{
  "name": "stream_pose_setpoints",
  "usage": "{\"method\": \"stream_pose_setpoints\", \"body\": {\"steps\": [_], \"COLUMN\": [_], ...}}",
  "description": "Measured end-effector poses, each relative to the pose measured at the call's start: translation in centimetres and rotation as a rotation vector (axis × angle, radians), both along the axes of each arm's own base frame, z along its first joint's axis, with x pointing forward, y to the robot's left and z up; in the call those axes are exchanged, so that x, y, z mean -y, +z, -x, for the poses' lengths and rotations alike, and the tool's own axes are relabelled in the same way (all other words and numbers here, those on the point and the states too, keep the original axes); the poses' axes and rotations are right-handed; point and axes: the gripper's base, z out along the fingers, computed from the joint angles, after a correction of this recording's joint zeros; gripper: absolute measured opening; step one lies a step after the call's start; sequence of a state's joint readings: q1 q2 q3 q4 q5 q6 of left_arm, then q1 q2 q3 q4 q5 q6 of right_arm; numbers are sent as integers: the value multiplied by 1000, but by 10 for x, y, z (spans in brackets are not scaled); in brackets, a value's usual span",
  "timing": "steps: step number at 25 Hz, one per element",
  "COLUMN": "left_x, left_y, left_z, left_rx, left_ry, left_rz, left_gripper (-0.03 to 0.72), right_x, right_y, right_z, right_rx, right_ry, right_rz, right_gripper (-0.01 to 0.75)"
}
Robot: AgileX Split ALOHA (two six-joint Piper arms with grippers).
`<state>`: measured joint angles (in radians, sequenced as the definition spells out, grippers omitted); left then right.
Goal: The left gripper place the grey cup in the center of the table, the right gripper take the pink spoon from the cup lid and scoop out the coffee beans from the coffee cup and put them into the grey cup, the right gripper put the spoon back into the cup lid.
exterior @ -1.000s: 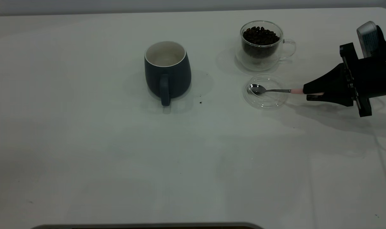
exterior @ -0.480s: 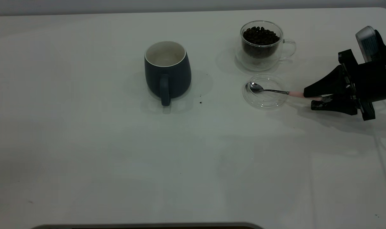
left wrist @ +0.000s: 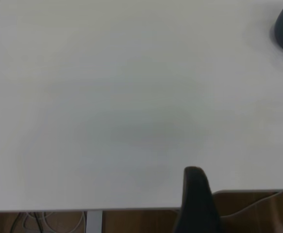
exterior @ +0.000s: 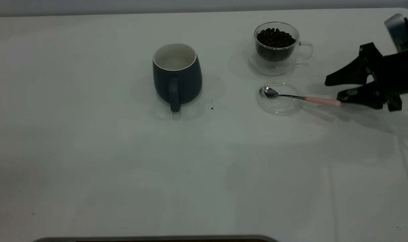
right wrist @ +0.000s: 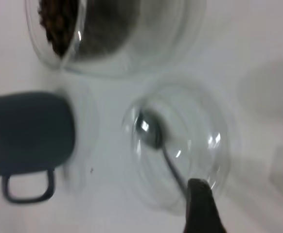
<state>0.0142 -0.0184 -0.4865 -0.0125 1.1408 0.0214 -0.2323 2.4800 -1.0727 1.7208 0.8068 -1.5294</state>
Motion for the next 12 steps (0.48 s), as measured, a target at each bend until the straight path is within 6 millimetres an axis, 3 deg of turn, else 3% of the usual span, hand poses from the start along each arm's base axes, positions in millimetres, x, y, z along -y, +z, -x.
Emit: {"method": "stream_pose_setpoints", "body": {"steps": [3,5,9,12], "left_x": [0,0,0,0], "left_y": [0,0,0,0], "left_z": [0,0,0,0], "left_rx": [0,0,0,0], "left_ry": [0,0,0,0], "left_rz": [0,0,0,0], "left_gripper": [565,565,565,565], "right_x": [7,8,-7,-33], "right_y": [5,20,89,142], "right_z": [-3,-1,5,28], "right_rx": [16,17,110,152], "right_ry": [-28,-27,43,99], "right_rz": [108,211,400,439], "right_gripper": [516,516,513,499]}}
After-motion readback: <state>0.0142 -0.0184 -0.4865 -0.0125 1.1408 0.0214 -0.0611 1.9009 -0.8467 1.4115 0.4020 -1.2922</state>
